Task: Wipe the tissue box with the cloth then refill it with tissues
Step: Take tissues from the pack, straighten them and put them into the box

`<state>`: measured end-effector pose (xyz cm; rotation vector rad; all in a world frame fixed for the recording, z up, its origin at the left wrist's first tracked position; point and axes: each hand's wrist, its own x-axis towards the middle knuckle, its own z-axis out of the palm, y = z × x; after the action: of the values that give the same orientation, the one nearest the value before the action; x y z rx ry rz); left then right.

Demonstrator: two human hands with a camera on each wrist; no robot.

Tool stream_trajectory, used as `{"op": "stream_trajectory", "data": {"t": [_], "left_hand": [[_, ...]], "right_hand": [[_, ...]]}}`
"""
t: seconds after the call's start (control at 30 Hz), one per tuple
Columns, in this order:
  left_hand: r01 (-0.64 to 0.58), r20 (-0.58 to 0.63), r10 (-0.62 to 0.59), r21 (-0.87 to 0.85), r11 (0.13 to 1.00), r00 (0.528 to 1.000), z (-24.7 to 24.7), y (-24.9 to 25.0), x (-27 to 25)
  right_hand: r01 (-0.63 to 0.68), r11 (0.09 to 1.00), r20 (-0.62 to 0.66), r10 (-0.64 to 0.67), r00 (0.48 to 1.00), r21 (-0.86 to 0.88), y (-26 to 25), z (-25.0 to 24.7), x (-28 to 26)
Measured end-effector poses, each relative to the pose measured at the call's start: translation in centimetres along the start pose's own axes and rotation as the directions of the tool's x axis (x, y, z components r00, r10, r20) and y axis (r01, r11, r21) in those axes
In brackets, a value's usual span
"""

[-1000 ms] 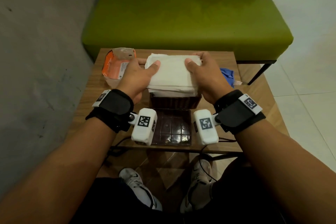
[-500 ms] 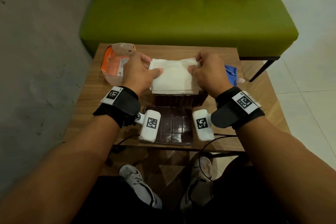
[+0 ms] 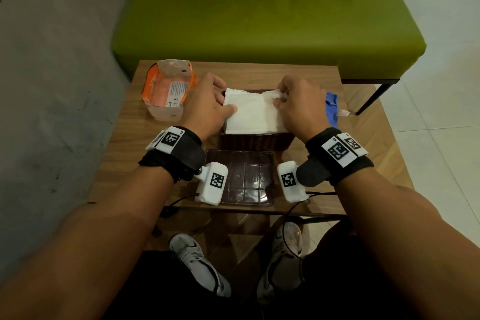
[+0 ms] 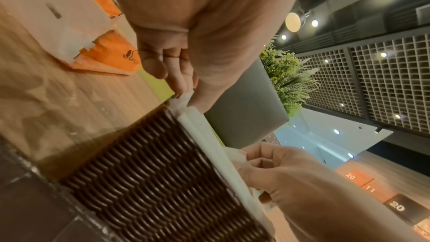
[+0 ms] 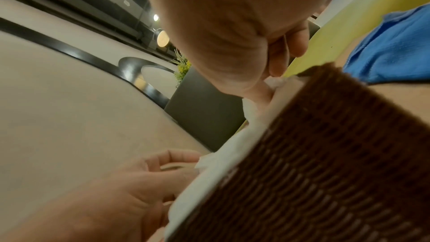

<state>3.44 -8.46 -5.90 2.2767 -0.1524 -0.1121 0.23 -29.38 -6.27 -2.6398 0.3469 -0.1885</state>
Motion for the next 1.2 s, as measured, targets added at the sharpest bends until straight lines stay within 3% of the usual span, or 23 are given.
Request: {"op": "stream_trajectory", "data": {"t": [0.13,0.23,0.37,0.47,0.53,0.6,0.8,0.93,1.2], "left_hand": [[-0.09,0.025,0.088,0.084,0.992,0.996,0.0,0.1,-0.8],[-0.161,0.121,0.141,0.176,0.971,0.983,-0.2,0.2,-1.3],[-0.142,0.282,0.032,0.38,0.914,0.959,-0.7,0.6,-1.0],[-0.125,0.334,-0.049,0.479,0.869,0.941,-0.4,0.5,-0.4],[-0.133,0.35,-0.068,0.518,0.845,0.934,-0.4,0.6,-0.1],[-0.136,0.365,-0.089,0.547,0.826,0.927,-0.5,0.9,0.1],[-0.151,0.395,-0.144,0.626,0.765,0.908,-0.4,1.8,0.4],[-0.144,0.391,-0.124,0.588,0.796,0.912,-0.7,1.9,0.8],[-0.219,0.405,-0.151,0.728,0.65,0.902,0.2,2.3,1.1]], "right_hand": [[0.006,1.0,-0.036,-0.007,0.999,-0.025,0.4,0.8,-0.4],[-0.065,0.992,-0.035,0.069,0.997,0.112,1.2,0.5,-0.5],[-0.008,0.969,-0.053,0.022,0.998,0.247,2.1,-1.0,-1.6],[0.061,0.994,0.143,-0.074,0.987,0.094,2.3,-2.6,-2.3],[0.082,0.996,0.288,-0.072,0.955,-0.024,2.4,-3.3,-2.4],[0.07,0.997,0.364,-0.055,0.93,-0.029,2.3,-3.9,-2.4],[0.171,0.954,0.482,-0.033,0.876,-0.246,1.5,-3.5,-0.2],[0.149,0.956,0.488,-0.008,0.873,-0.251,1.7,-3.2,1.1],[0.115,0.915,0.471,0.089,0.878,-0.386,1.5,-0.6,1.5]]}}
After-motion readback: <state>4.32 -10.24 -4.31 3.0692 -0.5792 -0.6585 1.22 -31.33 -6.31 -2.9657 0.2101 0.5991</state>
